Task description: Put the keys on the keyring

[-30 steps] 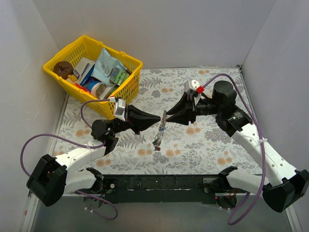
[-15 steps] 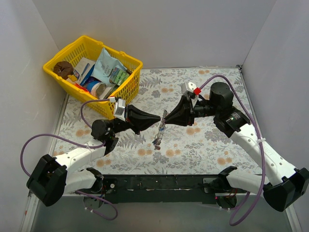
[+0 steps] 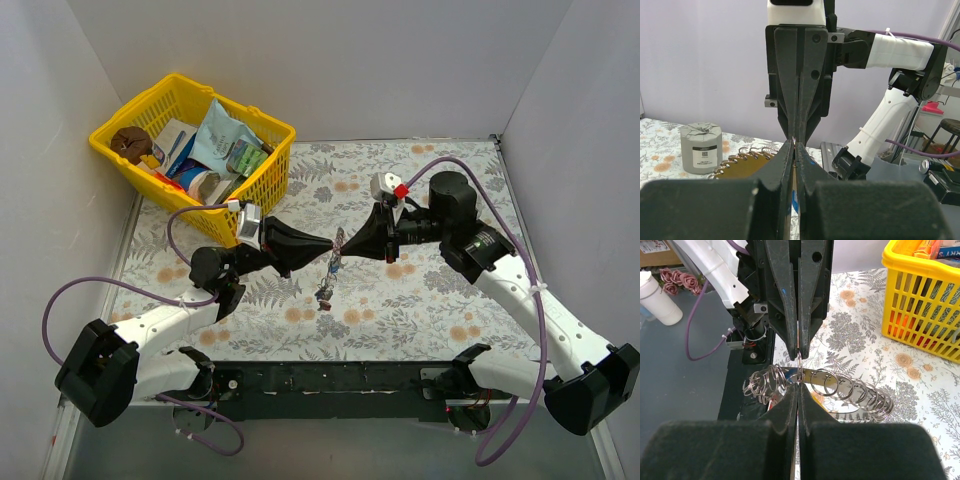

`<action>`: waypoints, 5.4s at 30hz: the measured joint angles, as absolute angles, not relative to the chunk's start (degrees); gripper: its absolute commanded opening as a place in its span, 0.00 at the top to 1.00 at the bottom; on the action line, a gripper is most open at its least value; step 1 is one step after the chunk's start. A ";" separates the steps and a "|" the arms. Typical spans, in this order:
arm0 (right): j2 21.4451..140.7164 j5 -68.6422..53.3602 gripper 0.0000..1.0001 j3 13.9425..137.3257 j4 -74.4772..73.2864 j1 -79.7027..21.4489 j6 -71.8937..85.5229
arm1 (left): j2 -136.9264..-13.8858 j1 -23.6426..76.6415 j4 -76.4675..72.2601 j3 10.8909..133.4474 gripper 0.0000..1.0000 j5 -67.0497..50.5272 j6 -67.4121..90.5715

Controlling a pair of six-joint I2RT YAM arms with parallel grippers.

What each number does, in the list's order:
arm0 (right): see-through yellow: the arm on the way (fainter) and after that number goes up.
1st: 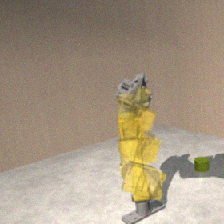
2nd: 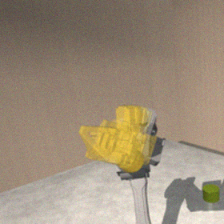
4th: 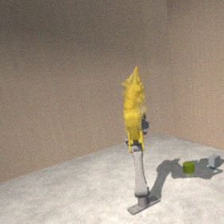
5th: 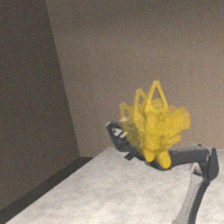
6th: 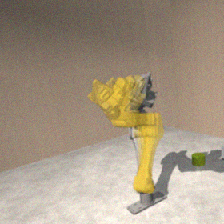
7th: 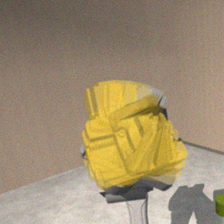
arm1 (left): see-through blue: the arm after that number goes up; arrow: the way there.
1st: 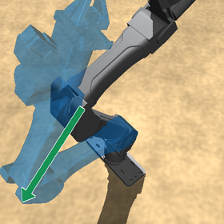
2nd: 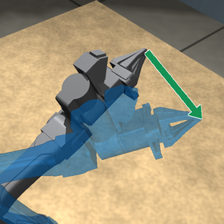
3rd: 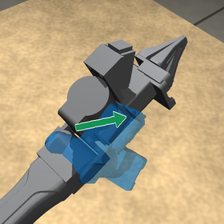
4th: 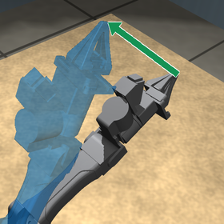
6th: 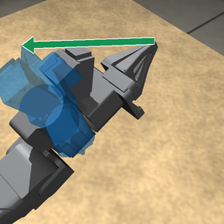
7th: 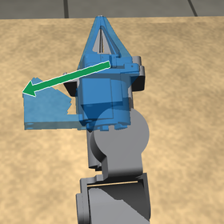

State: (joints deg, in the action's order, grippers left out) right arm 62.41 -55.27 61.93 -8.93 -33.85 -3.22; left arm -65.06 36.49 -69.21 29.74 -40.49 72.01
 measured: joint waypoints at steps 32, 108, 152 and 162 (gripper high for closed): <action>55.27 -45.34 0.53 58.37 -2.72 -35.70 0.30 | -63.94 36.49 -68.05 29.74 1.00 -39.88 72.05; 88.12 -57.32 0.99 93.49 -65.98 -38.11 -35.14 | -67.48 36.12 18.87 61.67 0.59 -55.18 26.39; 71.68 -50.06 0.26 82.39 -40.47 -34.46 -19.55 | -60.40 35.73 -12.73 46.87 1.00 -45.28 44.56; 70.06 -50.35 0.37 78.50 -34.44 -34.09 -16.64 | -58.65 35.66 -35.86 38.11 1.00 -41.12 56.31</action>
State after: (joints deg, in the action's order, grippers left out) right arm 70.06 -50.35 78.50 -34.44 -34.09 -16.64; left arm -58.65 35.66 -35.86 38.11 -41.12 56.31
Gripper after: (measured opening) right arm 0.650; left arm 0.028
